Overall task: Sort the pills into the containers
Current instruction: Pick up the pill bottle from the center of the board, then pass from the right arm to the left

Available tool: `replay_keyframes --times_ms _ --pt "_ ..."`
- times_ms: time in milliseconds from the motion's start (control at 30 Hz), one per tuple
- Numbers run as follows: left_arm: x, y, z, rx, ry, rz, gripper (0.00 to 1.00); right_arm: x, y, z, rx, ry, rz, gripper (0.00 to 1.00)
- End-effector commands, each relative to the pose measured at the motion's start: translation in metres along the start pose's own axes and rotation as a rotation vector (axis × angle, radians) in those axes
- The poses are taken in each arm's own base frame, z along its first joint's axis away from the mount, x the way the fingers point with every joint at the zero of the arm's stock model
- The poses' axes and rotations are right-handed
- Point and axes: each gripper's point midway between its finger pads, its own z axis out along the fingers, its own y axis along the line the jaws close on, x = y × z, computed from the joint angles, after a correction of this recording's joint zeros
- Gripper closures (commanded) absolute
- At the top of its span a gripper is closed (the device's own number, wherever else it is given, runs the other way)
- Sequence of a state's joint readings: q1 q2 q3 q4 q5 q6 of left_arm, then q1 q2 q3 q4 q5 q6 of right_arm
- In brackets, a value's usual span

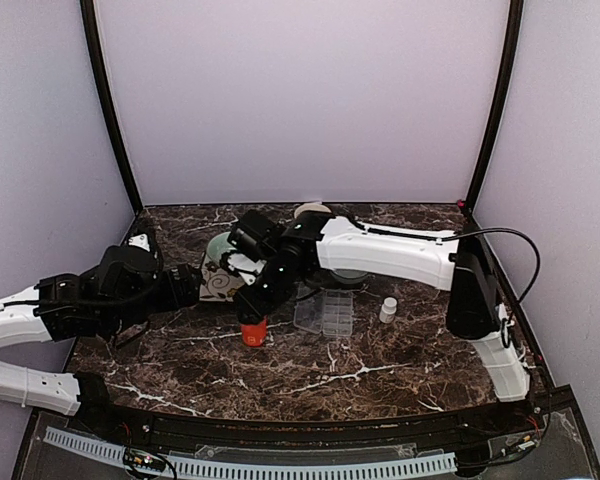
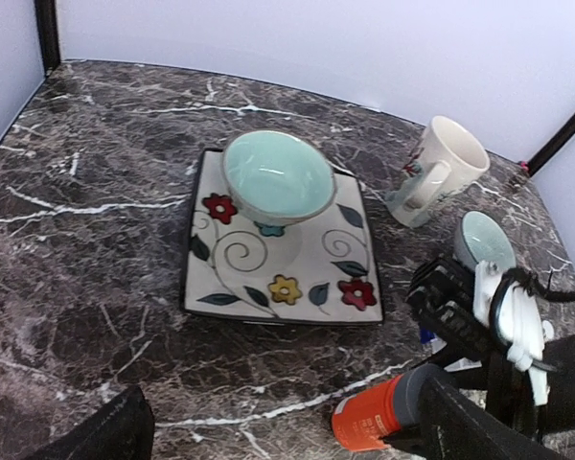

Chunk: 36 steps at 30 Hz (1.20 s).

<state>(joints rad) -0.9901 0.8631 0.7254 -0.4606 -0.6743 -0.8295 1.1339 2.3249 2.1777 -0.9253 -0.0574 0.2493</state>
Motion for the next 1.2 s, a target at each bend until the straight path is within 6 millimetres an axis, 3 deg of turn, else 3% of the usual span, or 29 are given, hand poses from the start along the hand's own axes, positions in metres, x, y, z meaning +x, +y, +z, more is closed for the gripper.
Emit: replay_keyframes --times_ms 0,167,367,600,933,1167 --pt "-0.007 -0.036 0.004 0.176 -0.019 0.002 0.01 -0.045 -0.02 -0.094 -0.057 -0.258 0.083 0.81" --pt "-0.013 -0.076 0.015 0.337 0.015 -0.015 0.01 -0.034 -0.043 -0.139 -0.12 -0.351 0.162 0.81" --pt "-0.019 -0.133 0.021 0.597 0.051 -0.05 0.02 -0.017 -0.054 -0.174 -0.205 -0.431 0.221 0.81" --pt "-0.027 -0.172 0.012 0.901 0.085 -0.096 0.1 -0.007 -0.066 -0.22 -0.32 -0.548 0.295 0.82" --pt "-0.012 -0.213 0.009 1.232 0.288 -0.144 0.11 0.008 -0.065 -0.241 -0.46 -0.597 0.344 0.82" --pt "-0.018 -0.226 0.004 1.355 0.288 -0.197 0.08 0.009 -0.061 -0.246 -0.529 -0.619 0.379 0.83"
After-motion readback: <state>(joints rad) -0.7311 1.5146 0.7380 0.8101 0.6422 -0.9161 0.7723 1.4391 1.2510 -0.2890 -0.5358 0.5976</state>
